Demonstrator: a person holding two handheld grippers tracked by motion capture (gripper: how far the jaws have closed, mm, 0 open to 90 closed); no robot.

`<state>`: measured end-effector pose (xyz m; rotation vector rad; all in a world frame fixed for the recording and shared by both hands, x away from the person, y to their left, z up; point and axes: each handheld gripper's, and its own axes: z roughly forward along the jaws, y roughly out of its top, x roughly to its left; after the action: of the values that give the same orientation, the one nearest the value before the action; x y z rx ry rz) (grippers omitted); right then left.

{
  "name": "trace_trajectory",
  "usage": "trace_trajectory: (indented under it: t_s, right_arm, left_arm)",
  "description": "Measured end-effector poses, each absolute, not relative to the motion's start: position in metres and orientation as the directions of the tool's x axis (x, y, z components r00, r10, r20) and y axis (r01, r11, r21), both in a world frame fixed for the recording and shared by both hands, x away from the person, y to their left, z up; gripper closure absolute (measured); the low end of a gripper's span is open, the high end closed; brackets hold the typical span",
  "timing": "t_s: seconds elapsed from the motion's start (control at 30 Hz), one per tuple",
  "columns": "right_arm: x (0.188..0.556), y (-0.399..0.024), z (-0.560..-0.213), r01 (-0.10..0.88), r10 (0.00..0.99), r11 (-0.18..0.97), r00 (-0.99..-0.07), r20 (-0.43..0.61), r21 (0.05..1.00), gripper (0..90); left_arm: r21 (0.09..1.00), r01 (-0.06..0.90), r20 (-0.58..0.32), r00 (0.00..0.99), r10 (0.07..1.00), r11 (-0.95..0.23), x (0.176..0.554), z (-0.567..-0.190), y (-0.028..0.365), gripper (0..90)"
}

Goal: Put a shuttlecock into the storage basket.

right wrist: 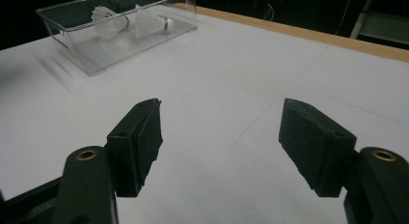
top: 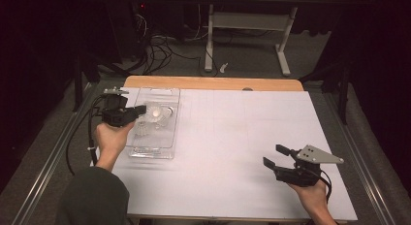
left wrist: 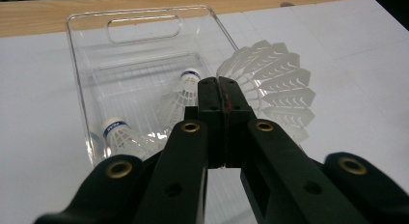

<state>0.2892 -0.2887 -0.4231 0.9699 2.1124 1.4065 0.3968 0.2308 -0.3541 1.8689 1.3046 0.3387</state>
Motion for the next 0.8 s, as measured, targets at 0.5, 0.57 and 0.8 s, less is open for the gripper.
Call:
trace_trajectory:
  t_s: [0.5,0.57,0.8]
  right_arm:
    - [0.287,-0.293,-0.427,0.321,0.751,0.241,-0.660,0.034,0.916,30.3]
    - [0.286,-0.293,-0.427,0.321,0.751,0.240,-0.659,0.034,0.916,30.3]
    - [0.286,-0.294,-0.428,0.318,0.751,0.245,-0.660,0.028,0.916,30.3]
  left_arm:
    - [0.725,0.678,-0.200,0.375,0.905,-0.121,0.412,-0.362,0.235,89.7]
    - [0.723,0.680,-0.191,0.365,0.911,-0.121,0.415,-0.363,0.236,89.7]
    - [0.719,0.686,-0.177,0.333,0.926,-0.109,0.423,-0.367,0.238,89.6]
